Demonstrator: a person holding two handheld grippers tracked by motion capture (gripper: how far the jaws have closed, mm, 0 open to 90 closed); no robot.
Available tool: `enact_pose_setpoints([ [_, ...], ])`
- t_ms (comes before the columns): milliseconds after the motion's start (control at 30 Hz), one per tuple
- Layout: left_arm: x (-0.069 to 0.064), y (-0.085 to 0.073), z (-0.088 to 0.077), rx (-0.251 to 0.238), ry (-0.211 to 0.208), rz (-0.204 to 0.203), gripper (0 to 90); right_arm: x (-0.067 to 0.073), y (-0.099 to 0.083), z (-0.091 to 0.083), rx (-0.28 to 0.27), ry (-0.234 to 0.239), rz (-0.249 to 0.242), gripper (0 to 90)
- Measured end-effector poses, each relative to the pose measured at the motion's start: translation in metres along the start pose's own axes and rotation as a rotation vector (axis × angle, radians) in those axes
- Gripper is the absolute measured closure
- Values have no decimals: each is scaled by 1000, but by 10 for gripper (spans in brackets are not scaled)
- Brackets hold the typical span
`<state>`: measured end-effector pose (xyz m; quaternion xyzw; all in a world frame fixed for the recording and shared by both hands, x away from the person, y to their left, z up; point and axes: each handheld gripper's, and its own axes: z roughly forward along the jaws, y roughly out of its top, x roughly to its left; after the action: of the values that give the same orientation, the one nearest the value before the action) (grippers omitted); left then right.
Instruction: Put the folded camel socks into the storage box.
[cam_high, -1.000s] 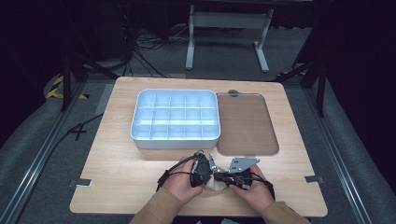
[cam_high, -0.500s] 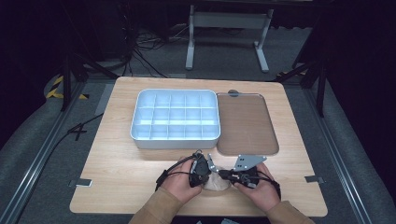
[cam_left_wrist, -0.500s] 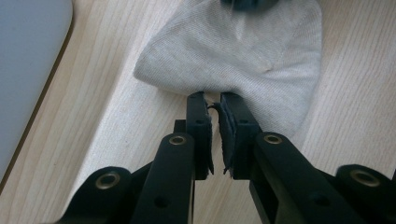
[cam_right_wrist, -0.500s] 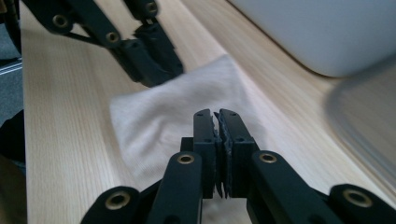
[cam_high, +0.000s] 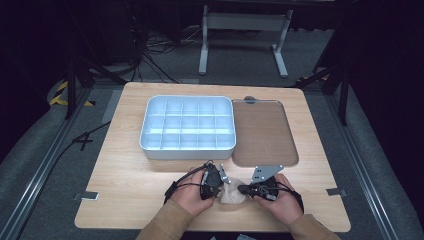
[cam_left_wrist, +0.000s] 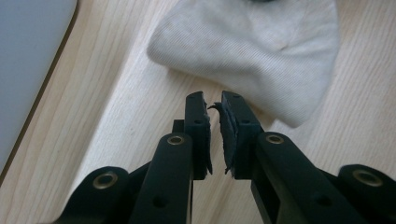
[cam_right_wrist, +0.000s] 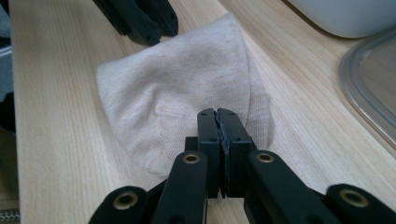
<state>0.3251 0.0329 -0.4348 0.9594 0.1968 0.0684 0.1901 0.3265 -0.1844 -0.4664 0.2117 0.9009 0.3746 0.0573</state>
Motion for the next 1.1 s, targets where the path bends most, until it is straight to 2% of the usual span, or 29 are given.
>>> enact_pose_setpoints([
  [33, 1, -1, 1, -1, 1, -4, 813, 0, 0, 0, 0, 1, -7, 890],
  [67, 2, 0, 1, 28, -6, 2, 813, 0, 0, 0, 3, -3, -9, 890],
  [300, -2, 6, 12, 45, -18, 28, 781, 3, 1, 1, 7, -19, -19, 890],
  [333, -2, 7, 12, 54, -16, 50, 781, 3, 2, 1, 10, -22, -22, 889],
  [400, -2, 7, 12, 51, -7, 61, 750, 7, 4, 0, 27, -44, -58, 873],
  [467, -1, 7, 10, 51, -6, 67, 704, 13, 9, 0, 51, -76, -115, 863],
  [500, -2, 5, 10, 32, -9, 57, 688, 16, 12, 0, 57, -70, -129, 861],
  [600, -2, 6, 9, 32, -20, 79, 649, 21, 14, 2, 73, -49, -160, 863],
  [667, -3, 6, 10, 22, -25, 96, 633, 21, 13, 4, 73, -40, -149, 868],
  [700, -5, 6, 10, 20, -35, 78, 630, 20, 13, 4, 72, -33, -147, 871],
  [767, -5, 7, 11, 7, -36, 81, 622, 19, 13, 4, 69, -35, -142, 876],
  [800, -4, 9, 9, -19, -39, 93, 615, 20, 12, 6, 71, -40, -142, 882],
  [867, -5, 9, 7, -50, -56, 88, 611, 23, 14, 7, 76, -44, -140, 884],
  [933, -5, 10, 6, -58, -60, 82, 602, 25, 15, 8, 80, -54, -142, 885],
  [1000, -6, 11, 5, -66, -56, 98, 598, 25, 15, 8, 77, -54, -134, 886],
  [1033, -8, 12, 4, -77, -53, 112, 593, 25, 14, 9, 69, -56, -111, 888],
  [1100, -11, 12, 3, -84, -56, 117, 582, 24, 13, 9, 64, -50, -72, 890],
])
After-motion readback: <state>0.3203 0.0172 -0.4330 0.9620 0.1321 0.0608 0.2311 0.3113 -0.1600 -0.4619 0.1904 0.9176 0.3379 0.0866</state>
